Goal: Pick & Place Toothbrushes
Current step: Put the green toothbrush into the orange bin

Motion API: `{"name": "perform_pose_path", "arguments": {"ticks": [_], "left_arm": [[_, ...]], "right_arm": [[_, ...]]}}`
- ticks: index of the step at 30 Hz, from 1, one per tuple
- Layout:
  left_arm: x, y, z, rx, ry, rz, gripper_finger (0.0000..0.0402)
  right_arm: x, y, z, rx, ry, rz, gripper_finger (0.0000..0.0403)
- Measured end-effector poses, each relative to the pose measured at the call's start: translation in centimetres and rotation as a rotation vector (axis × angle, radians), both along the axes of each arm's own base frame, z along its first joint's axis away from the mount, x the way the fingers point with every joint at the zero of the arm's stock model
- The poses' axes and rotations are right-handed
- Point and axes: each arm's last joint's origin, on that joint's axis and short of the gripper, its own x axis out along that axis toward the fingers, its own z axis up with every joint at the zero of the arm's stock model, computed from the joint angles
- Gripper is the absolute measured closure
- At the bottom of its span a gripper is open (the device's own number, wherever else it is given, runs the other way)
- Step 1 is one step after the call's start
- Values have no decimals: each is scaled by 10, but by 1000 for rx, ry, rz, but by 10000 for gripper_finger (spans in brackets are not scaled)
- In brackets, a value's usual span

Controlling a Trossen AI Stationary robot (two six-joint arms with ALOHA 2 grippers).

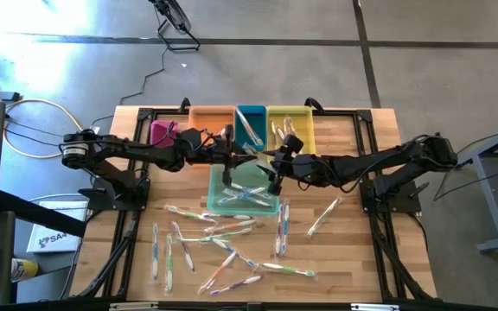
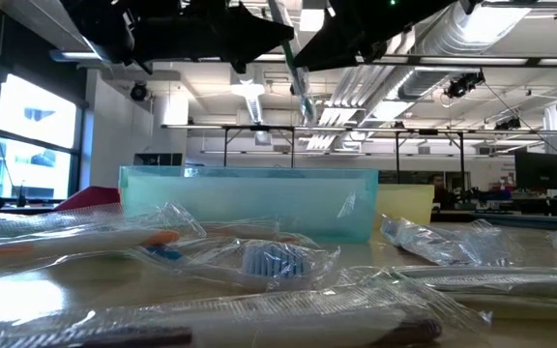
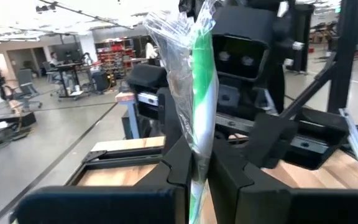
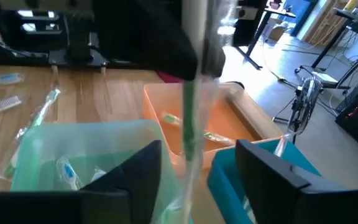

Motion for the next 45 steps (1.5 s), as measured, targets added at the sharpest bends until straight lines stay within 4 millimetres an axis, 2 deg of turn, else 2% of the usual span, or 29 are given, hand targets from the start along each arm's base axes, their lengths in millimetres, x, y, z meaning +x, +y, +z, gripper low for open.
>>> {"name": "perform_pose_path", "arguments": {"ticks": [6, 10, 15, 21, 25, 32, 45], "left_arm": [[-11, 24, 5, -25, 28, 85, 374], [-27, 44, 11, -102, 64, 162, 374], [-51, 71, 17, -186, 102, 278, 374], [-77, 98, 16, -302, 146, 411, 374], [-89, 115, 7, -402, 194, 491, 374], [-98, 136, -21, -578, 324, 589, 374], [-83, 154, -78, -783, 483, 635, 374]], "right_arm": [[-4, 2, -1, -54, 39, -104, 161], [-8, 6, -5, -100, 82, -170, 158], [-9, 11, -6, -68, 78, -167, 161], [-9, 12, -8, -53, 83, -164, 167], [-9, 12, -8, -53, 83, -164, 168], [-10, 12, -9, -1, 65, -186, 168], [-10, 12, -10, 4, 67, -188, 168]]}}
